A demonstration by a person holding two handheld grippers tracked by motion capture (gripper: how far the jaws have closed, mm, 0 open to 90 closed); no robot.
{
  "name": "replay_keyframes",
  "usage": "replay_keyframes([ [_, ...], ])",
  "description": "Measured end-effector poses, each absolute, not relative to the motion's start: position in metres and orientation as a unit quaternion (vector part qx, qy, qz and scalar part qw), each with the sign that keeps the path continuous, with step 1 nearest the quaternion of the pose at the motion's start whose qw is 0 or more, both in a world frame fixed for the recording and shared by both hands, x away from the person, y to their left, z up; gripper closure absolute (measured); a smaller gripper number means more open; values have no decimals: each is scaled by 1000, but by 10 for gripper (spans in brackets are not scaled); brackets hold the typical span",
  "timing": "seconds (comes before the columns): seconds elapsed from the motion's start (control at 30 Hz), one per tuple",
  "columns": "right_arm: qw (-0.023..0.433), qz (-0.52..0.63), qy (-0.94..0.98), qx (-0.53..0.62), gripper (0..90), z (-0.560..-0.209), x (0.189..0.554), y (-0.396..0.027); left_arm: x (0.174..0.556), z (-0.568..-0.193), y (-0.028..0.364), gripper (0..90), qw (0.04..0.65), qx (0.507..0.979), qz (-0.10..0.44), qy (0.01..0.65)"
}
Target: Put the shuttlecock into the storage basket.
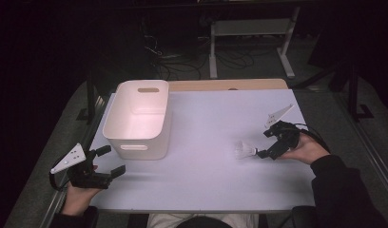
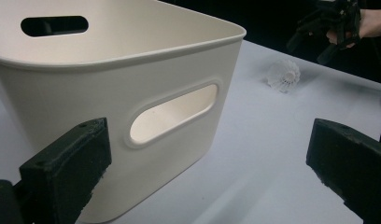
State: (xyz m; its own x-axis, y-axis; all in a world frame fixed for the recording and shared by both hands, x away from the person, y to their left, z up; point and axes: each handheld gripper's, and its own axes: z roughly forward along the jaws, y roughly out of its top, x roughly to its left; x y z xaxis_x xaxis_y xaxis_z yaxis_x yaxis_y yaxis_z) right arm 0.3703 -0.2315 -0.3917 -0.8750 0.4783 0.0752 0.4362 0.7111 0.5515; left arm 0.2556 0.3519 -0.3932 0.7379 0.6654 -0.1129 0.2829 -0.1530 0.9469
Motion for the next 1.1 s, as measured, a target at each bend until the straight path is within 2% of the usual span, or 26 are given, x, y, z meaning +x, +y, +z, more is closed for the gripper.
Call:
replay_keyframes([
  [0.43, 27, 248, 942, 223, 142, -398, 380, -220, 256, -393, 352, 0, 566, 741, 169, 319],
  [1.1, -2, 216, 958, 189, 384, -412, 386, -211, 255, -393, 352, 0, 567, 741, 167, 319],
])
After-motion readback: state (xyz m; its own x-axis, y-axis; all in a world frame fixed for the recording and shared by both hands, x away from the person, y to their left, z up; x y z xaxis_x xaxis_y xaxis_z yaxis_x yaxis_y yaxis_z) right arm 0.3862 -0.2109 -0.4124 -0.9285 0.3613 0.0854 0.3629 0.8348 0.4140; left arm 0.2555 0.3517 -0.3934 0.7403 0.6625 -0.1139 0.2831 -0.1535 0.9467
